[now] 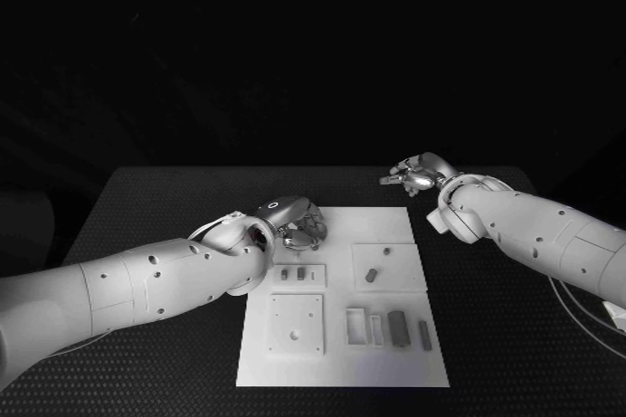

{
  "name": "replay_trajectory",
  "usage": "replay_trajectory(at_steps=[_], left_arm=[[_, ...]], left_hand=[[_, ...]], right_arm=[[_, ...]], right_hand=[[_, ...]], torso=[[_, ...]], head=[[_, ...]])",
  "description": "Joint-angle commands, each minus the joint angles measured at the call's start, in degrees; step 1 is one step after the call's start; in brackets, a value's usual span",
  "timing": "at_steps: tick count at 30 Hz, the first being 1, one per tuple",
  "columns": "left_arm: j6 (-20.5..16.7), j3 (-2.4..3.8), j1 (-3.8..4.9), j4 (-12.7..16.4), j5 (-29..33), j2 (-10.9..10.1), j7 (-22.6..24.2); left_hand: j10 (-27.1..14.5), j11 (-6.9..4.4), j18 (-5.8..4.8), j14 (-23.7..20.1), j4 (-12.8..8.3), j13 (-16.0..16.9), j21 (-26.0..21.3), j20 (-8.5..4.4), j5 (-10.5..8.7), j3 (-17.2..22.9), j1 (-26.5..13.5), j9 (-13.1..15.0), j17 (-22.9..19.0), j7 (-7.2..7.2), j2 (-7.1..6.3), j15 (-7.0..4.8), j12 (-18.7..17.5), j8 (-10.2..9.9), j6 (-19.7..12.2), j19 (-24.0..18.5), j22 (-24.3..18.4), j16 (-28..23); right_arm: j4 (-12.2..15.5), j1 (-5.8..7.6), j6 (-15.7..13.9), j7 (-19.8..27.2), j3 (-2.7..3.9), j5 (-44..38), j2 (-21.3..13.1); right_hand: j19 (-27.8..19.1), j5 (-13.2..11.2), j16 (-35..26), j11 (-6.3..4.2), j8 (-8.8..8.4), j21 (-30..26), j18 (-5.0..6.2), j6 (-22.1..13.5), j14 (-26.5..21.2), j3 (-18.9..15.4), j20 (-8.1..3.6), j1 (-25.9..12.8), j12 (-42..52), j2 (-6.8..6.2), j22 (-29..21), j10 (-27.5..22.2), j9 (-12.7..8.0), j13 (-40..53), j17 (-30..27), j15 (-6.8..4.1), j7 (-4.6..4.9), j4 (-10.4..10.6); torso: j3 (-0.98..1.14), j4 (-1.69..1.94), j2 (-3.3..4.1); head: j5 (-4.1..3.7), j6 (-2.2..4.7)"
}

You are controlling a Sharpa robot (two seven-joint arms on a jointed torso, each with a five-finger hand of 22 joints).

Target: Assemble the parts on the task board

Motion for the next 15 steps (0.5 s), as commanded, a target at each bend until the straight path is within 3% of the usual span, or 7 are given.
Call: replay_trajectory(at_steps=[1, 15], left_arm=[[2.7, -0.01, -0.1, 0.0, -10.2, 0.5, -1.5], [5.8, -0.18, -0.76, -0.9, -16.1, 1.9, -6.9]], left_hand=[[0.3, 0.19, 0.92, 0.6, 0.0, -0.2, 0.1, 0.05, -0.4, -0.3, 0.1, -0.2, 0.3, 0.13, -0.74, -0.16, -0.5, -0.3, -0.4, 0.5, 0.1, -0.3], [-0.7, 0.88, 1.18, 1.3, 0.4, -1.2, 0.2, -0.07, -0.39, 0.0, 0.1, -1.2, 2.5, 0.96, -1.68, -0.05, -3.7, -1.3, -0.6, 1.7, 0.5, 0.0]], right_arm=[[0.2, -0.03, 0.8, 0.6, 0.0, 0.0, 0.0], [0.4, -0.03, 0.8, 0.6, 0.0, 0.0, -0.1]], right_hand=[[-0.3, 0.0, 0.3, -0.33, 0.15, -0.2, 0.85, 0.5, 0.0, 0.4, 0.11, -0.3, 0.3, 0.41, 0.1, -8.6, -0.1, -0.1, -0.1, -0.36, 0.29, 0.1], [-0.3, 0.0, 0.3, -0.33, 0.16, -0.2, 0.85, 0.5, 0.0, 0.4, 0.11, -0.3, 0.3, 0.42, 0.1, -8.6, -0.1, -0.1, -0.1, -0.35, 0.3, 0.0]], torso=[[-0.04, -0.02, 0.01], [0.02, 0.0, 0.01]], head=[[-0.13, 0.1], [-0.34, -0.23]])
